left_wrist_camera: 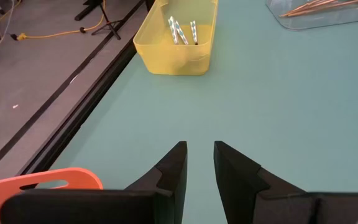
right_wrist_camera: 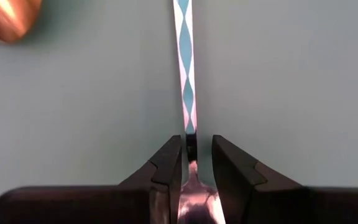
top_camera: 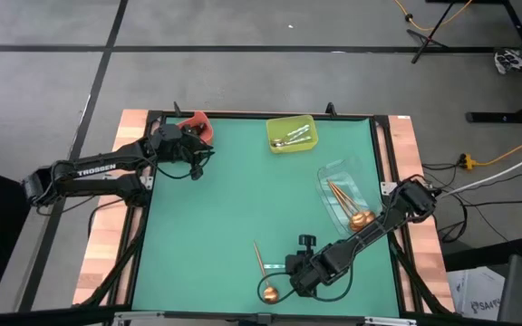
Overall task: Sort silverware by color (type)
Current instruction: Put the white and green spoon into the yellow bin
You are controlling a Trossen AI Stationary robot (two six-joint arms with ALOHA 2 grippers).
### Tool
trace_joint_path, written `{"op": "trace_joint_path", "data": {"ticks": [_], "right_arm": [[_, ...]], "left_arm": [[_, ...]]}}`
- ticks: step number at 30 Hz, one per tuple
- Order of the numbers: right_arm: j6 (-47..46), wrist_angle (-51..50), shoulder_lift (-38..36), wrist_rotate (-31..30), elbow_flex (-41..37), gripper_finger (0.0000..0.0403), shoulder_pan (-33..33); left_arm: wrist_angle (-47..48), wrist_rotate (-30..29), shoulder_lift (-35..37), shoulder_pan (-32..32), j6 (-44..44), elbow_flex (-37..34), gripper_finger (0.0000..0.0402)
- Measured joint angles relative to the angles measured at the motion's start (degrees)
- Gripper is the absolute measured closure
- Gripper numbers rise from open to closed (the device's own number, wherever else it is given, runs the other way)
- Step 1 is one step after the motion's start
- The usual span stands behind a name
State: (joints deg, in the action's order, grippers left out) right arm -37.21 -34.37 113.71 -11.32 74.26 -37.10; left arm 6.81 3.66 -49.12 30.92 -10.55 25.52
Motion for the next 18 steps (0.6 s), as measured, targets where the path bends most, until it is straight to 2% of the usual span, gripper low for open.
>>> {"op": "trace_joint_path", "data": {"ticks": [7,15,18], "right_arm": [[0.02,-0.10,0.00,0.40,0.00,0.0326,0.00],[0.02,0.21,-0.09,0.36,-0.68,0.0389,0.00],[0.02,0.15,-0.09,0.33,-0.70,0.0398,0.00]], "left_arm": [[-0.01,0.00,0.00,0.00,0.00,0.00,0.0328],[0.00,0.00,0.00,0.00,0.00,0.00,0.0328],[0.00,0.00,0.02,0.00,0.00,0.00,0.0328]]}}
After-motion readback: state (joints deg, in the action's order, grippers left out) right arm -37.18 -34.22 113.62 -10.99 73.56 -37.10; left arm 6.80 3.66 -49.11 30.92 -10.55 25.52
